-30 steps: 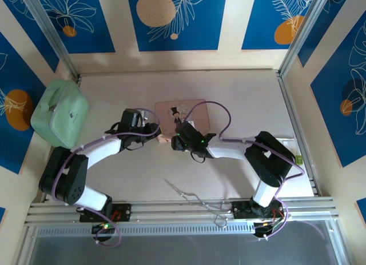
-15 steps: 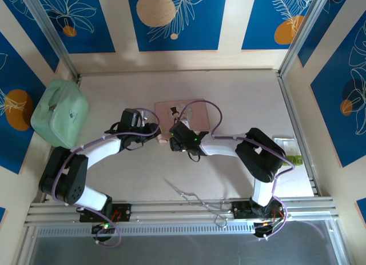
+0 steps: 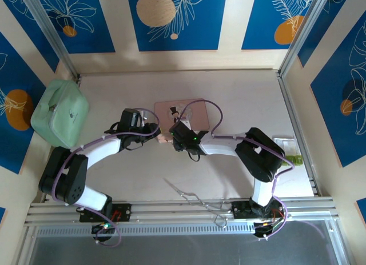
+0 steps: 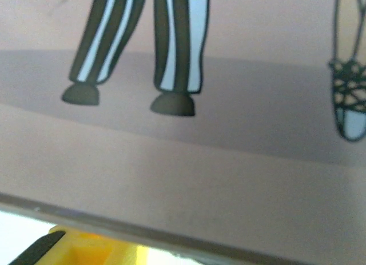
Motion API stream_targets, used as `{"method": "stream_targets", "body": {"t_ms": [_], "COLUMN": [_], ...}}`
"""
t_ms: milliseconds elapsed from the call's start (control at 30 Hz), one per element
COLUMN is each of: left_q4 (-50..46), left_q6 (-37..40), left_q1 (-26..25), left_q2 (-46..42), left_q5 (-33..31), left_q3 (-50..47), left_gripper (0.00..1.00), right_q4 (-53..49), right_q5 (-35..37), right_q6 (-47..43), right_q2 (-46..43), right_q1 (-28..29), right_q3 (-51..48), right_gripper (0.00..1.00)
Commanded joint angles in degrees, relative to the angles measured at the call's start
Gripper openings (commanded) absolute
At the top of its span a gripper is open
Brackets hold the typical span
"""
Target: Unlock the padlock with the key
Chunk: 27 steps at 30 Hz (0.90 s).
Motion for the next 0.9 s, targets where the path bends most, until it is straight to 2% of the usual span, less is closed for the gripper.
{"method": "stream_targets", "body": {"t_ms": [0,33,167,300,333,433,567,700,867], "left_q4": [-5.34,-5.23,-4.71,-4.53,-4.61,-5.05,-5.07,-4.45,-4.53], "left_q6": [0.85,0.78,0.60,0.50,0.58,0.71,0.68,0.33,0.14], "left_q1": [0.99,0.99,0.99,0.99,0.99,0.99,0.96,0.99,0.99], "left_q2": [-0.55,-0.55,-0.23,-0.36,-0.50,-0.77,-0.93,-0.74,-0.81], "left_q5": [0.16,0.06,0.13,0.32,0.27,0.37,0.63,0.77,1.13], "left_q3": [-1.84,-1.96,-2.23,-2.36,-2.41,-2.39,-2.24,-2.22,-1.81], "left_gripper": [0.35,0.35,0.35,0.35,0.35,0.35,0.35,0.36,0.36], "right_q4": [-5.19,-8.60,-18.89,-24.91,-23.55,-19.76,-8.36,2.02,11.16], "right_q5": [-0.24,1.02,2.81,2.03,1.60,1.43,0.46,-2.76,-8.10], "right_q6": [6.95,10.13,19.30,24.81,24.29,22.02,15.59,10.34,4.10], "right_q2": [-2.05,-1.92,-0.04,2.57,2.58,1.79,-3.04,-5.75,-4.95], "right_q1": [0.41,0.66,0.84,0.27,0.31,0.65,0.75,-0.02,-1.23], "right_q3": [0.82,1.75,5.91,10.24,10.04,8.57,1.65,-3.74,-7.27], "right_gripper": [0.28,0.28,0.17,0.17,0.18,0.34,0.53,0.59,0.54]}}
